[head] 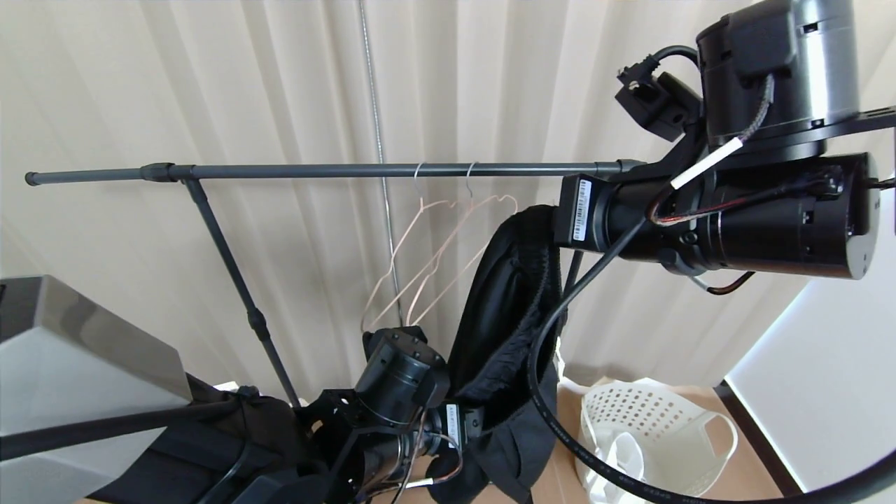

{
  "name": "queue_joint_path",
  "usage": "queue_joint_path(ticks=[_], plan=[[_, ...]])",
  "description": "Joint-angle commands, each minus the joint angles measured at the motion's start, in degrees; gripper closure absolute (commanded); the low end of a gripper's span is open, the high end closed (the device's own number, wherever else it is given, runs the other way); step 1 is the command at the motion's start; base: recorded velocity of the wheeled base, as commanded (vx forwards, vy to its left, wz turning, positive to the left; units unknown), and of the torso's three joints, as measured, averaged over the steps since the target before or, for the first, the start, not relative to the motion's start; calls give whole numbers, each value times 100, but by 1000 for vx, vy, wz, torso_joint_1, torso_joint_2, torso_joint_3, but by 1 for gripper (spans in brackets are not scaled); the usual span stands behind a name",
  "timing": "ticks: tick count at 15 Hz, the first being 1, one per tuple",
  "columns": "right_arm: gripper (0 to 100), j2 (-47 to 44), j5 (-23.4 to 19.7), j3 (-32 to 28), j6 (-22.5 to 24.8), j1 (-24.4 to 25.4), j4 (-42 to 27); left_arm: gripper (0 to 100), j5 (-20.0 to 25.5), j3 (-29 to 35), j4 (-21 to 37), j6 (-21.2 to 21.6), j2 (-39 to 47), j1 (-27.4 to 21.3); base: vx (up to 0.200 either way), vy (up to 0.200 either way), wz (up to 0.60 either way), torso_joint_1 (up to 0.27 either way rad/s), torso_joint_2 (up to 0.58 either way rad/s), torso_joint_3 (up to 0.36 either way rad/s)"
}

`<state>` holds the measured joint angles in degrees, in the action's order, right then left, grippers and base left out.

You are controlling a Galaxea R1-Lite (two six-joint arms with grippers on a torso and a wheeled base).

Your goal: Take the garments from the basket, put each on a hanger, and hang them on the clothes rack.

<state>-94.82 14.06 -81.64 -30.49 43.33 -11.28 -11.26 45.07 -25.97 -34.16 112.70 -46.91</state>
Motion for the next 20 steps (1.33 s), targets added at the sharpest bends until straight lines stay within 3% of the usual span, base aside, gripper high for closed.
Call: queue_joint_path(ticks=[1,6,9,11,13,15,17,20], plan=[[100,271,1,140,-1,-210,38,100,-43,-7,4,6,112,-11,0,0,0,0,0,0],[100,165,27,192,61,-1010,20,100,-78,134,21,217,-363,24,0,0,0,0,0,0],[100,95,414,482,772,-1195,11,100,-104,591,153,832,-829,165,0,0,0,0,0,0],[100,165,783,711,1080,-1177,-138,100,-359,1215,777,1175,-908,252,0,0,0,0,0,0],[100,157,1143,720,1089,-1151,-472,100,-544,2050,1726,1280,-890,332,0,0,0,0,0,0],[100,95,1152,728,1071,-940,-525,100,-702,2823,2816,1280,-802,384,0,0,0,0,0,0],[100,42,1170,728,1054,-914,-516,100,-1176,3228,3502,1271,-706,428,0,0,0,0,0,0],[100,60,1231,693,1054,-949,-490,100,-1510,3078,3607,1245,-882,525,0,0,0,0,0,0]])
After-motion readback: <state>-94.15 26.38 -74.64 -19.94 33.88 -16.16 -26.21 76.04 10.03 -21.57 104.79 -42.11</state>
